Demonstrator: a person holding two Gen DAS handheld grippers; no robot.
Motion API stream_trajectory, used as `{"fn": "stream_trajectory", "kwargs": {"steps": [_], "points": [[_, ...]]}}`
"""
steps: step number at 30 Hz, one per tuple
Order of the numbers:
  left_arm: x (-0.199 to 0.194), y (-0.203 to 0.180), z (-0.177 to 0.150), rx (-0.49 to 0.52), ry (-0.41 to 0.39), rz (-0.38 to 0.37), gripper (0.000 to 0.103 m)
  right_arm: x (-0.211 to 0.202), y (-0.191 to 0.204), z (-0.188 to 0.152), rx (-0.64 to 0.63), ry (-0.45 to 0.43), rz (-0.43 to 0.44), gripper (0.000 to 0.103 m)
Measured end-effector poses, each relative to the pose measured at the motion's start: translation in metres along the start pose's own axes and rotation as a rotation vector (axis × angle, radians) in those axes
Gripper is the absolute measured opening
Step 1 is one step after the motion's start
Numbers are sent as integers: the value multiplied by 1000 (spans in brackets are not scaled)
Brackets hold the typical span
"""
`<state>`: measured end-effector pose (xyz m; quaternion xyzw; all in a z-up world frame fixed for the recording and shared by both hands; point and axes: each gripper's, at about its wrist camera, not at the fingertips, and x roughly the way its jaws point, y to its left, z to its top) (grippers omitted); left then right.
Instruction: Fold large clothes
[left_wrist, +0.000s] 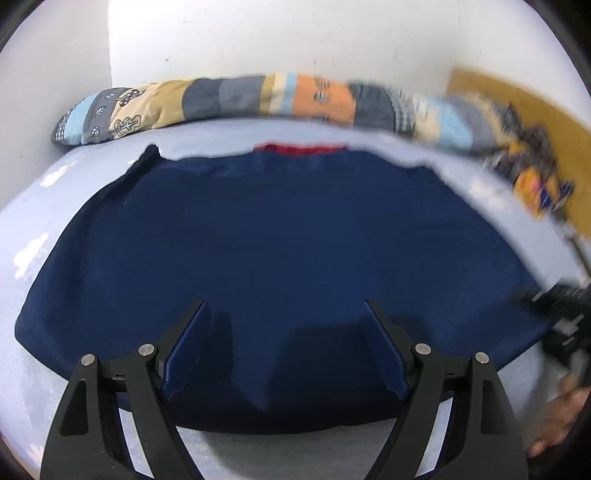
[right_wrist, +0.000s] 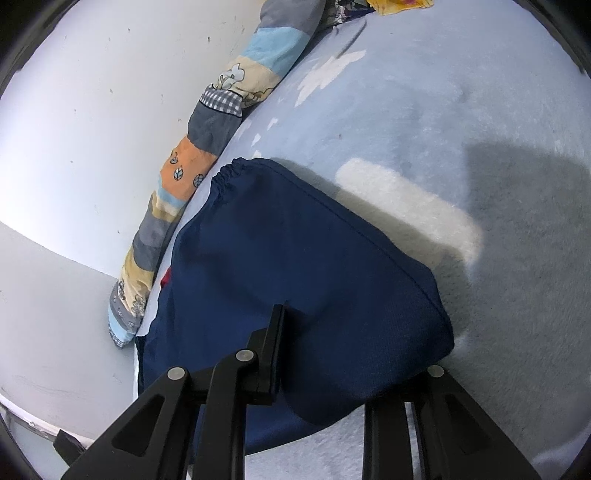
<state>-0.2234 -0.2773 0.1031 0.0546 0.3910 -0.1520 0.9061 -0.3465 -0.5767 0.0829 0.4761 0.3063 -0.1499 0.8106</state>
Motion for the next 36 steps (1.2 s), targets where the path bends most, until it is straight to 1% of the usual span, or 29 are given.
{"fn": "stream_trajectory", "kwargs": {"steps": [1,2,3,4,6,8,10,12,16,28,30,32,34,35,36], "points": [[9,-1,-4,5,26,8,83,0,0,1,1,3,0,23],[12,-1,-7,1,23,7,84,0,-1,1,4,6,2,24],[11,-1,-9,2,-1,11,84,1,-1,1,8,8,3,24],[10,-2,-9,4,-1,18,83,1,-1,1,8,10,1,24],[8,0,-7,-23,3,-11,83,1,1,1,2,12,-9,24],[3,5,-6,-64,-13,-37,83,1,2,1,2,12,-15,24],[2,6,-5,-69,-24,-50,83,1,3,1,1,14,-22,24],[3,4,-6,-55,-26,-44,83,1,3,1,0,17,-25,25],[11,-4,-9,10,-20,4,84,1,4,1,-1,24,-29,25],[14,-4,-12,23,-20,26,85,2,5,3,-18,42,-36,25],[14,-4,-12,23,-19,28,85,2,6,4,-24,44,-35,21],[14,-5,-12,23,-19,30,85,-1,7,4,-35,32,-17,18],[14,-5,-12,23,-20,31,85,-2,7,5,-40,28,4,18],[14,-5,-12,23,-20,30,85,-1,5,6,-26,33,14,21],[14,-4,-12,23,-19,30,85,2,1,6,-2,42,35,22]]}}
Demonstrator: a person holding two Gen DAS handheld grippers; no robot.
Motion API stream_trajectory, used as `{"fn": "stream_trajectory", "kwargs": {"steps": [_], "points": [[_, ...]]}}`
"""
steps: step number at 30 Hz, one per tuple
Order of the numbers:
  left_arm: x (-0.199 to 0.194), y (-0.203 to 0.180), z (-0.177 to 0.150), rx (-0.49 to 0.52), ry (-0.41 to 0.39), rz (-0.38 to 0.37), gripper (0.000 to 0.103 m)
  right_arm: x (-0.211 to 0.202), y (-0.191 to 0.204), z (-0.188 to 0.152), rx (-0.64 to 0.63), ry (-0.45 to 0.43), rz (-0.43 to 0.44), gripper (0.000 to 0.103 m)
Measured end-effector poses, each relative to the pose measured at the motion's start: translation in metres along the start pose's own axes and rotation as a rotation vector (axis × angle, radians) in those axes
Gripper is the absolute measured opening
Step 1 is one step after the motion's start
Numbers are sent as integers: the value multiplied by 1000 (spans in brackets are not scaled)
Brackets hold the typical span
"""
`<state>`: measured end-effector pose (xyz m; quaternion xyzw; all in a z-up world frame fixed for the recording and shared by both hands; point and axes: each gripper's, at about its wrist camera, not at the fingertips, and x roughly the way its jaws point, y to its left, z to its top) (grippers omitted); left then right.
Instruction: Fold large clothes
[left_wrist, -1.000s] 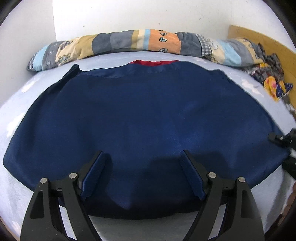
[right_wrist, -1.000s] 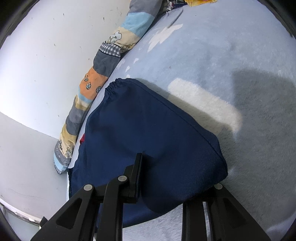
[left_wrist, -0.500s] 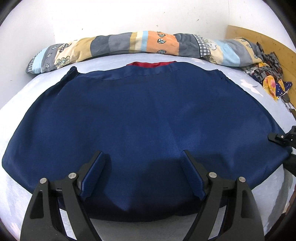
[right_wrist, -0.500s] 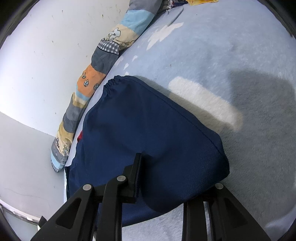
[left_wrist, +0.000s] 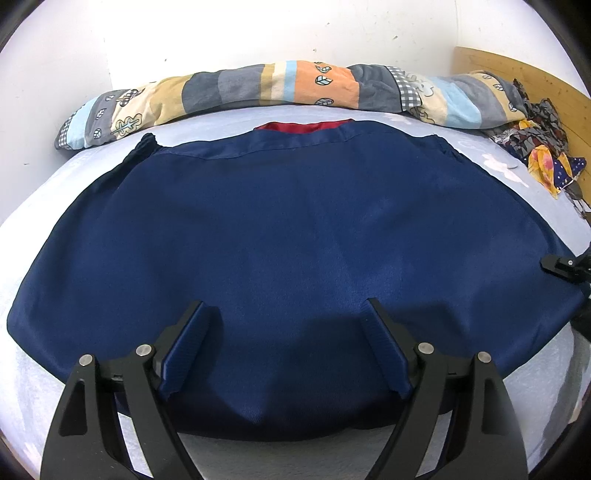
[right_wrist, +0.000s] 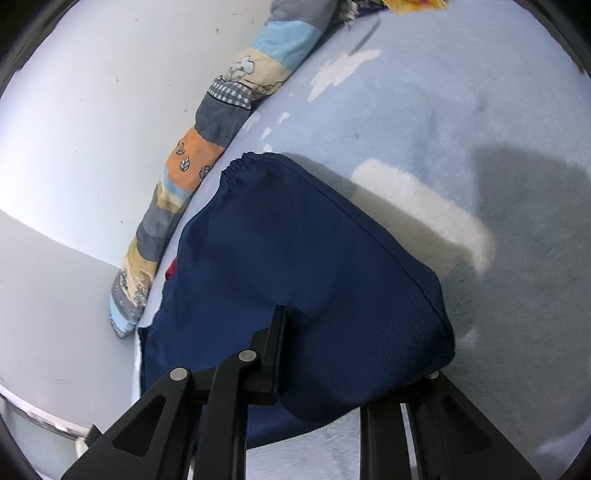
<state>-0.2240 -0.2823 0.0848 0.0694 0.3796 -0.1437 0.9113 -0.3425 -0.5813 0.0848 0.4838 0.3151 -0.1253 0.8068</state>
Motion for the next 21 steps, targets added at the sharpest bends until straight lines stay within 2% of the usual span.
{"fn": "stream_trajectory", "kwargs": {"steps": [2,6,11,21], "points": [[0,0,0,0,1,0,85,5,-6,1,31,11,29,25],[0,-1,0,0,3,-3,85,13,-1,5,2,7,22,32],[0,-1,0,-1,2,1,85,11,11,4,-61,-9,16,15],[0,-1,-1,-1,-1,5,85,-12,39,3,-68,-67,131,11]]}}
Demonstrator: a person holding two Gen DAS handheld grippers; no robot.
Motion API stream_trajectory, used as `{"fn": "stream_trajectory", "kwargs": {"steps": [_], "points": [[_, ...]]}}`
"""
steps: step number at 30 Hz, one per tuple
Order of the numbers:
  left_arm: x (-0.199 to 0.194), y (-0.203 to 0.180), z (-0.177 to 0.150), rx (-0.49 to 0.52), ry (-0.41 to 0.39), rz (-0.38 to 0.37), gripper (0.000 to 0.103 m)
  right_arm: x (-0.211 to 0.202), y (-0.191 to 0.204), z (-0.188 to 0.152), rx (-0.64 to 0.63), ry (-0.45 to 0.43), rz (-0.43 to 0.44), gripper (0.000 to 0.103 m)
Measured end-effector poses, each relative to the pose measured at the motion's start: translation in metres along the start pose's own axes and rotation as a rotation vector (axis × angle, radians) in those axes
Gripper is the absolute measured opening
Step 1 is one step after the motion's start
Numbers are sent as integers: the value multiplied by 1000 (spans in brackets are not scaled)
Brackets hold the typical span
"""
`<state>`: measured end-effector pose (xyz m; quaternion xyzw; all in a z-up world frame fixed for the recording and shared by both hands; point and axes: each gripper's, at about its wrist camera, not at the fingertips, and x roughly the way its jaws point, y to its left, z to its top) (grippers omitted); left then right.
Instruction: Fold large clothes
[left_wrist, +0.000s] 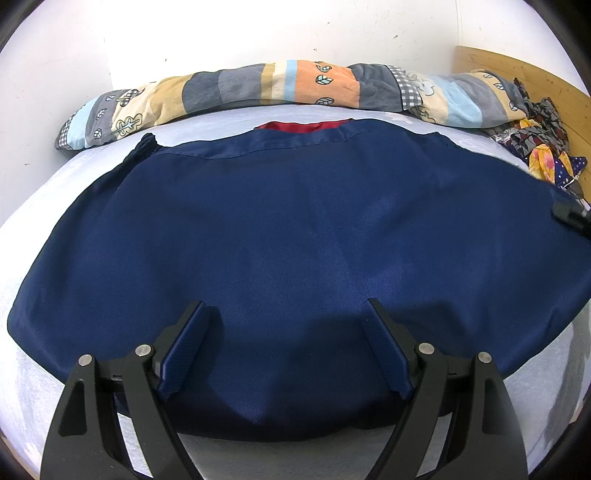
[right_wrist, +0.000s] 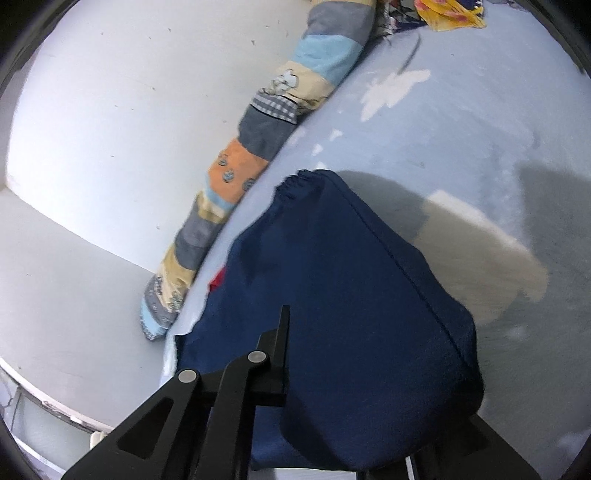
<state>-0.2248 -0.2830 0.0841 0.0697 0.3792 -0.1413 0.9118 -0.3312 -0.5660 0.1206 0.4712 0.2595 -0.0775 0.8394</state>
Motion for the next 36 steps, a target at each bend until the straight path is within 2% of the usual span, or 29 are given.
{"fn": "stream_trajectory", "kwargs": {"steps": [13,19,23,26,29,33,36], "points": [[0,1,0,-1,5,-5,85,-8,39,0,-26,-2,107,10],[-5,13,5,-21,23,-38,85,-9,77,-2,-82,11,126,10],[-18,36,14,-57,13,-28,85,-7,109,-7,-141,24,118,11],[-33,73,29,-99,-14,11,85,-3,136,-13,-187,31,93,11],[-54,125,48,-136,-57,92,85,3,163,-24,-238,40,63,11],[-74,217,63,-217,-73,174,85,24,208,-48,-332,61,13,11],[-83,279,58,-288,-86,260,85,47,244,-79,-430,78,-33,12]]}}
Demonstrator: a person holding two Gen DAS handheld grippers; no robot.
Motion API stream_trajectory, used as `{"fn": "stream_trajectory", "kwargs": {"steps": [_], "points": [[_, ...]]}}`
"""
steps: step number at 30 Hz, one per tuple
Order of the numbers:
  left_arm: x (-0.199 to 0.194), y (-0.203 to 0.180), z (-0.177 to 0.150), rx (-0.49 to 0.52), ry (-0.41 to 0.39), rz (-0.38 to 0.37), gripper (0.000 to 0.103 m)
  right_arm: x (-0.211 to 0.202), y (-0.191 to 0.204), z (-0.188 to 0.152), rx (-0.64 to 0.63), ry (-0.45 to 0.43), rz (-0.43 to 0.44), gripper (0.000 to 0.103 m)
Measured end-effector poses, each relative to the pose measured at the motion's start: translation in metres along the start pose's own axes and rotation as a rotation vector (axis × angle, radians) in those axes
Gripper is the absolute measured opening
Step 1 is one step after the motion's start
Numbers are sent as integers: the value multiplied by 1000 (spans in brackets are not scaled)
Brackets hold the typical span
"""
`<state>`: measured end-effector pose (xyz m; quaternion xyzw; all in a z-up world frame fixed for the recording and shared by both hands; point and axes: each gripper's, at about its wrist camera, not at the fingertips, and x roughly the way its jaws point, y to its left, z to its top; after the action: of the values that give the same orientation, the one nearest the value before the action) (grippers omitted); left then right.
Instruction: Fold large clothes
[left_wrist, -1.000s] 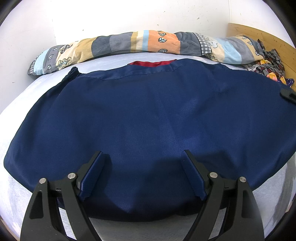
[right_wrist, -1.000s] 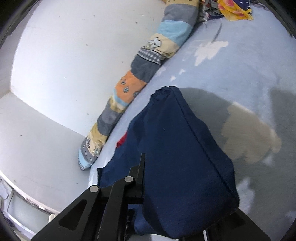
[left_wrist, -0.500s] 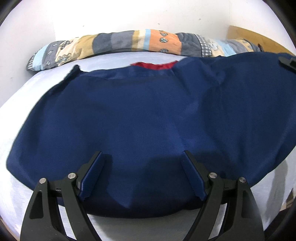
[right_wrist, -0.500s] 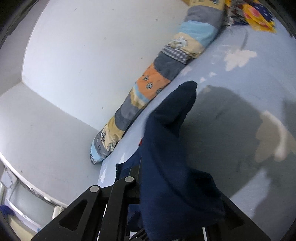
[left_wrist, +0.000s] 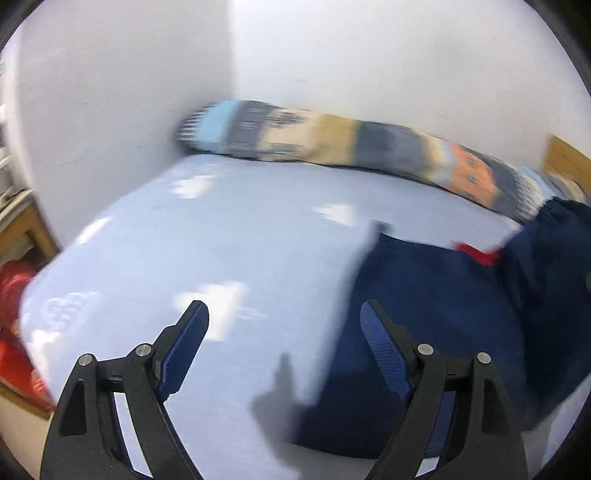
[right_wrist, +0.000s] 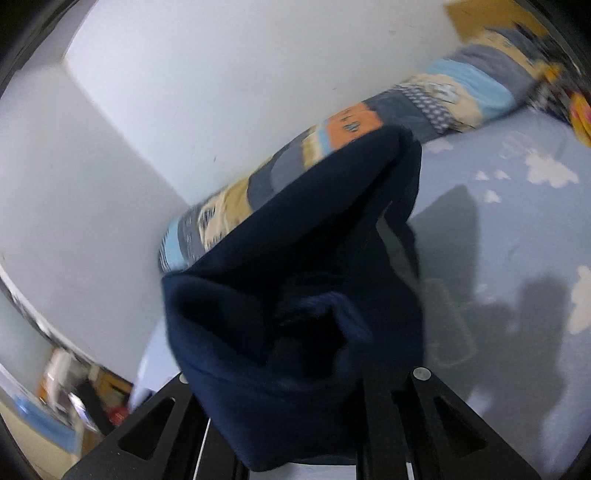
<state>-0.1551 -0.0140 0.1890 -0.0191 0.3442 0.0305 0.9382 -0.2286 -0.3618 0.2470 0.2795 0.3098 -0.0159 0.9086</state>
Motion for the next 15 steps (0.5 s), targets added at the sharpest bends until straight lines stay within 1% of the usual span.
{"fn": "stream_trajectory", "kwargs": {"steps": [2,4,6,7,10,12,14,15], "points": [[6,32,0,-63,6,50,85,21,33,-13,-81,20,-33,12],[15,62,-3,-145,40,63,85,48,61,-31,-158,46,-63,12],[22,70,-3,-162,50,93,85,82,86,-57,-248,82,-93,12],[24,70,-3,-156,55,95,85,103,97,-76,-303,118,-114,12],[30,64,-2,-170,76,40,85,148,109,-121,-436,206,-166,12],[31,58,0,-174,81,15,85,150,109,-129,-451,188,-179,13],[29,54,2,-165,75,6,85,145,110,-124,-453,176,-172,12],[27,54,4,-162,70,7,85,138,116,-123,-452,168,-167,12]]}}
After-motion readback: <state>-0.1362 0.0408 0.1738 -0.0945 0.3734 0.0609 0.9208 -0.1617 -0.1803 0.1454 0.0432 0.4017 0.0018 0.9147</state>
